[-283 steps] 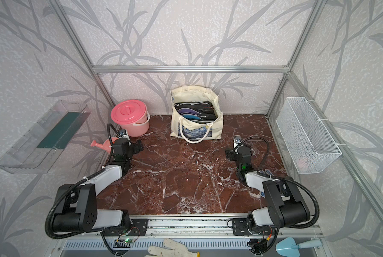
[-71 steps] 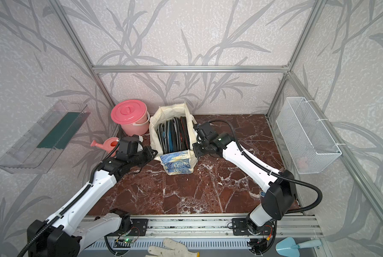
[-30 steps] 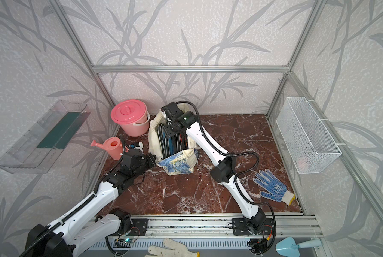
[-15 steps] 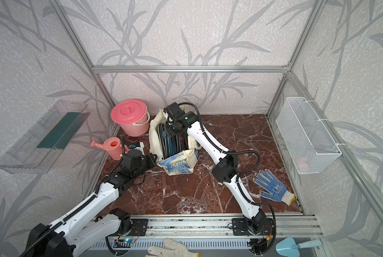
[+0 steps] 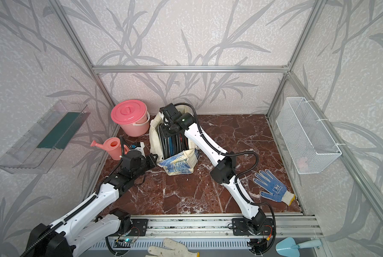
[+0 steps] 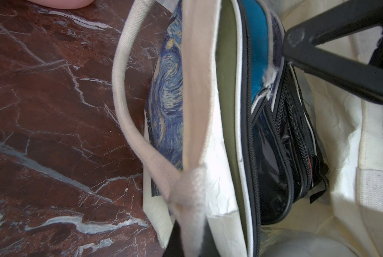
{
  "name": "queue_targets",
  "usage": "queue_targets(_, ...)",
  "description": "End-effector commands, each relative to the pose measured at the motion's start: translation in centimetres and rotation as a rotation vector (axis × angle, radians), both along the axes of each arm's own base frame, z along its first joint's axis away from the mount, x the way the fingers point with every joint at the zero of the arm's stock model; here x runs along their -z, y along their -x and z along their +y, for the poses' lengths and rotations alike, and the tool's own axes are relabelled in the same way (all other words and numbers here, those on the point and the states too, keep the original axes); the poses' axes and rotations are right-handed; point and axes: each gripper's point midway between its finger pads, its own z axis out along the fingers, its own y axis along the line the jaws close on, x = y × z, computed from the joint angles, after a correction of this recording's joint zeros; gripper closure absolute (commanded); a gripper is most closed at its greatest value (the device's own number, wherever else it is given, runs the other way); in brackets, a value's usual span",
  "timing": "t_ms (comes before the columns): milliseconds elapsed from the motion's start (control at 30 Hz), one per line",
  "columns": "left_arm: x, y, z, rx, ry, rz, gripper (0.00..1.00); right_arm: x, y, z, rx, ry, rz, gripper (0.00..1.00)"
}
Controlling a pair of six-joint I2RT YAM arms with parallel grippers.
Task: Remove the ping pong set from the canvas bag
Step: Pick up the ping pong set from the canvas bag.
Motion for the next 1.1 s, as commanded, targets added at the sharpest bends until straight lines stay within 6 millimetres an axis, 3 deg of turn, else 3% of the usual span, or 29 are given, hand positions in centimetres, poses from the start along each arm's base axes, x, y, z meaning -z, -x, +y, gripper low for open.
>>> queue_targets(0,0.7,0.5,0.2,0.01,-0.034,0.007,1.0,-0.1,-0.9,0.0,0.033,-0.003,-0.025,0.59)
queue_targets(200,1.0,0.7,0.3,0.01,-0.036,0.011,1.0,0.4,-1.6,-0.5,0.058,0.008,-0.029,0.59)
queue_targets(500,0.2,0.6,-0.4,0.048,-0.023,-0.022,1.0,2.3,-1.4,1.1,0.046,-0.018,0.011,0.52)
queue_targets(833,-0.9,0.8,-0.8,0.07,-0.007,-0.054,1.0,5.0,-1.9,1.0,0.08,0.025,0.03,0.69)
queue_targets(967,-1.1,1.0,-0.8,0.075,-0.002,-0.06,1.0,6.0,-2.3,0.8,0.096,0.037,0.041,0.9)
queue_targets(1000,-1.1,1.1,-0.8,0.075,-0.004,-0.059,1.0,6.1,-2.3,0.7,0.1,0.039,0.043,1.0)
queue_targets(1067,-1.1,1.2,-0.5,0.07,-0.016,-0.058,1.0,5.7,-2.1,0.6,0.098,0.035,0.046,1.0)
